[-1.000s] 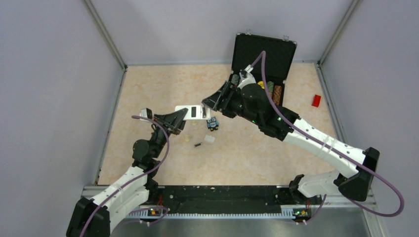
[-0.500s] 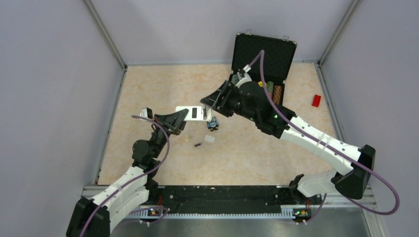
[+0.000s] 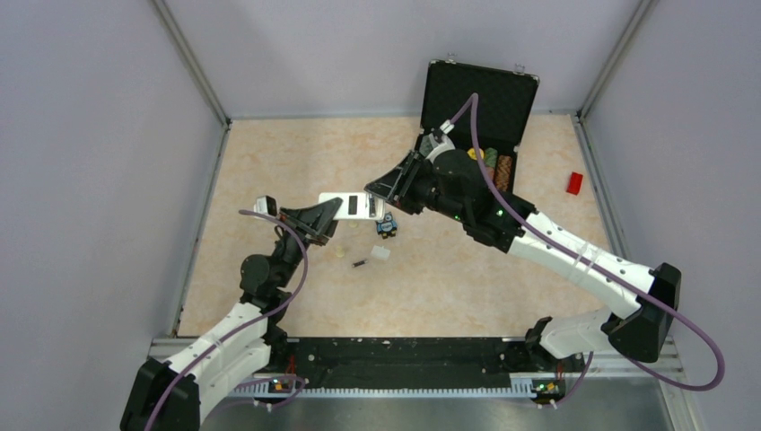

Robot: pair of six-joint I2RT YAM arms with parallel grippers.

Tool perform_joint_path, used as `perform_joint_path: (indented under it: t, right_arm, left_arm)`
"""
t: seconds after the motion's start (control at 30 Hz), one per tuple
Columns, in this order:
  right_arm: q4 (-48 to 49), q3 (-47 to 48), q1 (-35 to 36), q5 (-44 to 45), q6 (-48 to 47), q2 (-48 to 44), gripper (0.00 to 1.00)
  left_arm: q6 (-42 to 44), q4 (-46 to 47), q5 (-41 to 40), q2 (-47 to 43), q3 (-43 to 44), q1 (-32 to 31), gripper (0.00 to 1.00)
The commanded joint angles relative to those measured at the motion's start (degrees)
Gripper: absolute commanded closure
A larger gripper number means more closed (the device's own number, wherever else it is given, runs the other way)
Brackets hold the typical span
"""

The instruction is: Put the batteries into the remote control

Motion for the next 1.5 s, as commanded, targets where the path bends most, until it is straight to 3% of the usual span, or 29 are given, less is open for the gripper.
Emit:
perform_joint_path:
  t: [0.0, 0.73, 1.47]
  right_arm:
    - [2.2, -0.3, -0.7, -0.6, 0.1, -1.1, 0.65]
    - [6.3, -4.6, -0.6, -2.0, 0.0, -3.1, 0.68]
    - [5.7, -7.0, 0.4, -1.0, -5.8, -2.9, 0.71]
  left_arm:
    - [-0.4, 5.0, -0.4, 0.1, 0.7, 0.0, 1.0]
    - [-4.9, 10.0, -5.2, 2.4, 0.0, 0.1, 1.0]
    - [-7.9, 13.4, -6.0, 3.6, 2.3, 0.1, 1.0]
